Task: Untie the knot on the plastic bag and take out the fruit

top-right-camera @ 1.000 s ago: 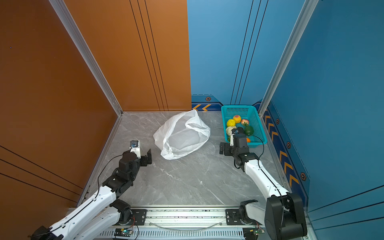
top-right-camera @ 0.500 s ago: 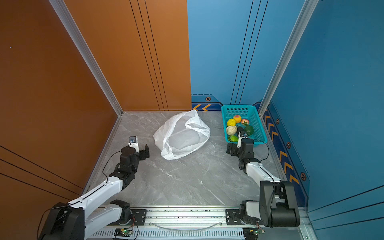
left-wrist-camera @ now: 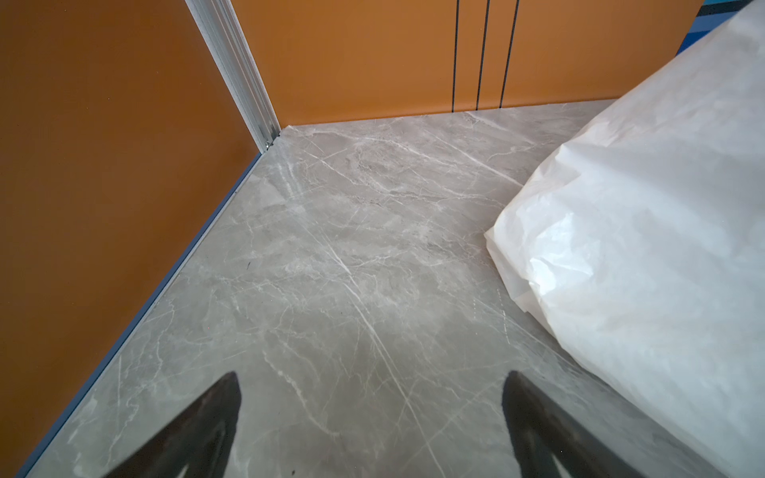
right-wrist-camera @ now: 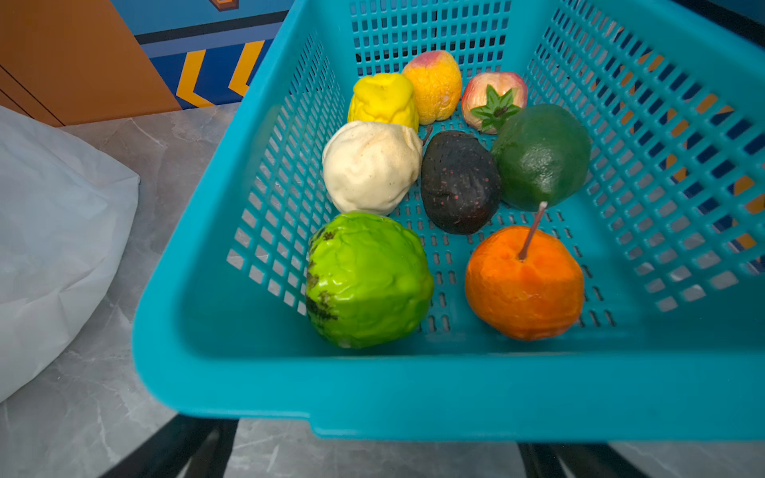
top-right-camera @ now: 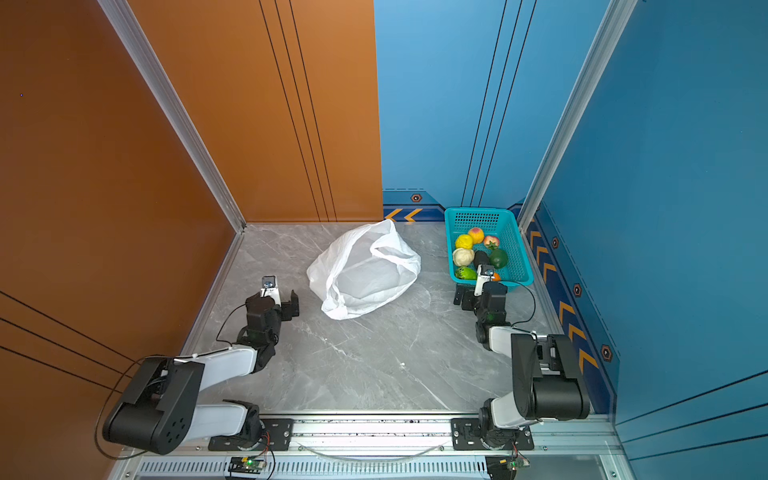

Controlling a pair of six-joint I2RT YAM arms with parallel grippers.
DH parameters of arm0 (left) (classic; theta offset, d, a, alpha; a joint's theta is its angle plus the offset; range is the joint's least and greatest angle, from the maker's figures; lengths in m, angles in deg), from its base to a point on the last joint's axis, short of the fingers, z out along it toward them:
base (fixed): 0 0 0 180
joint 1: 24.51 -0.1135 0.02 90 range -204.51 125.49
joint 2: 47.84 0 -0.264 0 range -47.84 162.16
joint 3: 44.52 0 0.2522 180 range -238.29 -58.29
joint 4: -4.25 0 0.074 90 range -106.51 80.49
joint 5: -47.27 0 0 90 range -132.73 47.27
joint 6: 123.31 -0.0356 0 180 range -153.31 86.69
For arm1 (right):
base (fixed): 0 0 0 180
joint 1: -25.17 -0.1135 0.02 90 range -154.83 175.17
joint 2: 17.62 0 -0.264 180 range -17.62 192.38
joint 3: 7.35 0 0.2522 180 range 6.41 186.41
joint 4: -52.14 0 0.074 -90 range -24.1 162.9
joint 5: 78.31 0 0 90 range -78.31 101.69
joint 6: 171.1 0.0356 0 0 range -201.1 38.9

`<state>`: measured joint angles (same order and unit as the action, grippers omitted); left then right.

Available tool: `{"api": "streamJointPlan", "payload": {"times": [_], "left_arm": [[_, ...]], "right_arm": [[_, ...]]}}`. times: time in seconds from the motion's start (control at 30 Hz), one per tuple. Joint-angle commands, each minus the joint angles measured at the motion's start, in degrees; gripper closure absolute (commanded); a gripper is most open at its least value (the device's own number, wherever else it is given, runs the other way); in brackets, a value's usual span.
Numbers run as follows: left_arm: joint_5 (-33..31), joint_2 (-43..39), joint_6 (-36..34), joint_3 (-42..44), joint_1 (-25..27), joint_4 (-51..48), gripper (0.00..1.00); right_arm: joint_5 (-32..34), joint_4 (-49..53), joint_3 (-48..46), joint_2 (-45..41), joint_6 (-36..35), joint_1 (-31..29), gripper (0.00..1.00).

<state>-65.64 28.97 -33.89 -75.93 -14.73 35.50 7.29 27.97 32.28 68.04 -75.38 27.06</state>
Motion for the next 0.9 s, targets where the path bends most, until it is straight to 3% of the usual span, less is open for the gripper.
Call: {"api": "streamJointPlan", "payload": {"times": [0.0, 0.13, 0.2, 0.27, 0.4, 0.53, 0.87], "left_arm": [[-0.07, 1.66, -1.70, 0.87, -1.71, 7.05, 0.02], [0.27, 6.59, -1.46, 2.68, -2.64, 15.88, 0.02], [0.23, 8.91, -1.18, 3.22, -2.89, 19.42, 0.02], [0.42, 10.81, -0.74, 3.39, -3.39, 21.41, 0.02], [0.59, 13.97, -0.61, 3.38, -3.54, 24.54, 0.02], [0.47, 13.88, -0.51, 3.33, -3.63, 24.16, 0.02], [0.49, 13.93, -0.45, 3.30, -3.72, 24.07, 0.02]], "right_arm": [[0.76, -6.88, -1.30, 0.67, -1.67, -0.19, 0.00], [1.15, -10.71, -3.31, 1.18, -2.79, -0.92, 0.00], [1.20, -17.93, -5.60, 3.64, -2.49, -1.17, 0.00], [1.49, -13.51, -4.77, 2.25, -3.30, -1.37, 0.00], [4.57, -14.88, -5.23, 2.58, -3.47, -2.46, 0.00], [8.81, -16.07, -5.61, 2.84, -3.04, -3.52, 0.00], [7.94, -15.50, -5.25, 2.84, -3.43, -3.47, 0.00]]}}
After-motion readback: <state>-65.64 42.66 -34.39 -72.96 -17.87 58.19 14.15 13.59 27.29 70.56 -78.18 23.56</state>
